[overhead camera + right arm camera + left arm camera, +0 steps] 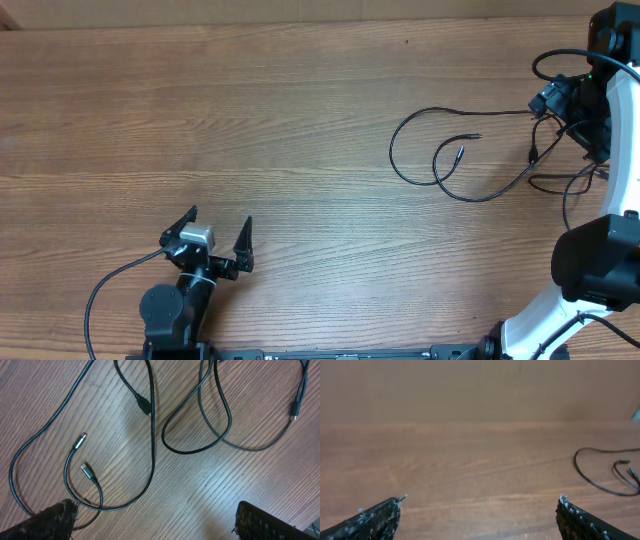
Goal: Untangle cables
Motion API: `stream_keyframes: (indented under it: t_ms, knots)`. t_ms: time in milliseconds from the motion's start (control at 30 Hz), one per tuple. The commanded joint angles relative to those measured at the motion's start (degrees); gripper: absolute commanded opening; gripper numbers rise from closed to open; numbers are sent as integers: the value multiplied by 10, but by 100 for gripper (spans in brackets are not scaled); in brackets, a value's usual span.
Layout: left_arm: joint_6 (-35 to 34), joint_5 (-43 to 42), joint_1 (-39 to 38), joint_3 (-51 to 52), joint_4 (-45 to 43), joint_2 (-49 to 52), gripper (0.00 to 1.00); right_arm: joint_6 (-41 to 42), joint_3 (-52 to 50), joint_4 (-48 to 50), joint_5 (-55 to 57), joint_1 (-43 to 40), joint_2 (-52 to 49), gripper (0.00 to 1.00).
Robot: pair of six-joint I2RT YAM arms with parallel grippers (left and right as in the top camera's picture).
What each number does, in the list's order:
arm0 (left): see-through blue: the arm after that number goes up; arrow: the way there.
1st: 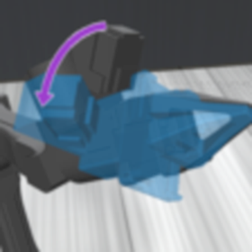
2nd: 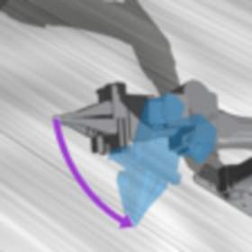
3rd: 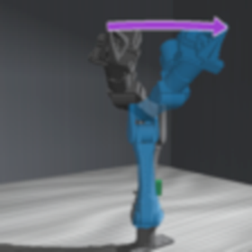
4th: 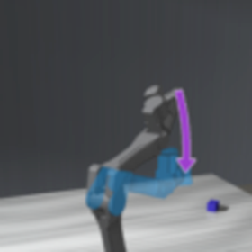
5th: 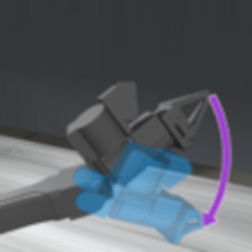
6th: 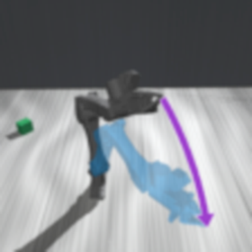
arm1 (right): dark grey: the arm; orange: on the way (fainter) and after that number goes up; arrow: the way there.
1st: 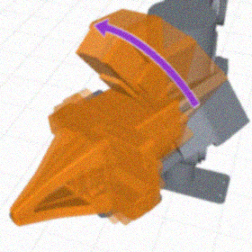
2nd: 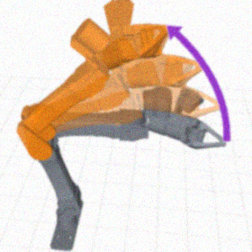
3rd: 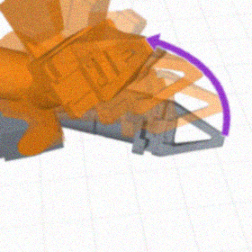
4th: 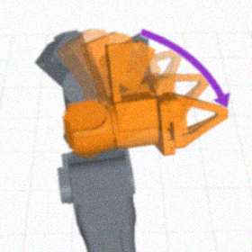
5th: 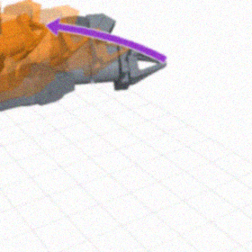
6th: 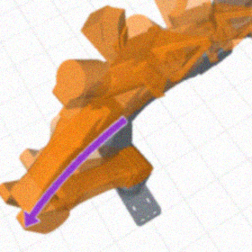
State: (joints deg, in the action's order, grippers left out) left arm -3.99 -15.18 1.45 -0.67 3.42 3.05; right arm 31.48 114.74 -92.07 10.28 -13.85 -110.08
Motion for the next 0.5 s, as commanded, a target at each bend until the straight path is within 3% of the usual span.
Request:
stream_keyframes:
  t_ms: [0,467]
  knots:
    - [15,6,-5,4,0,-30,100,2,-1,3,-3,0,18,100]
    - [27,2,-5,4,-3,-28,99,2,-1,3,-3,0,18,100]
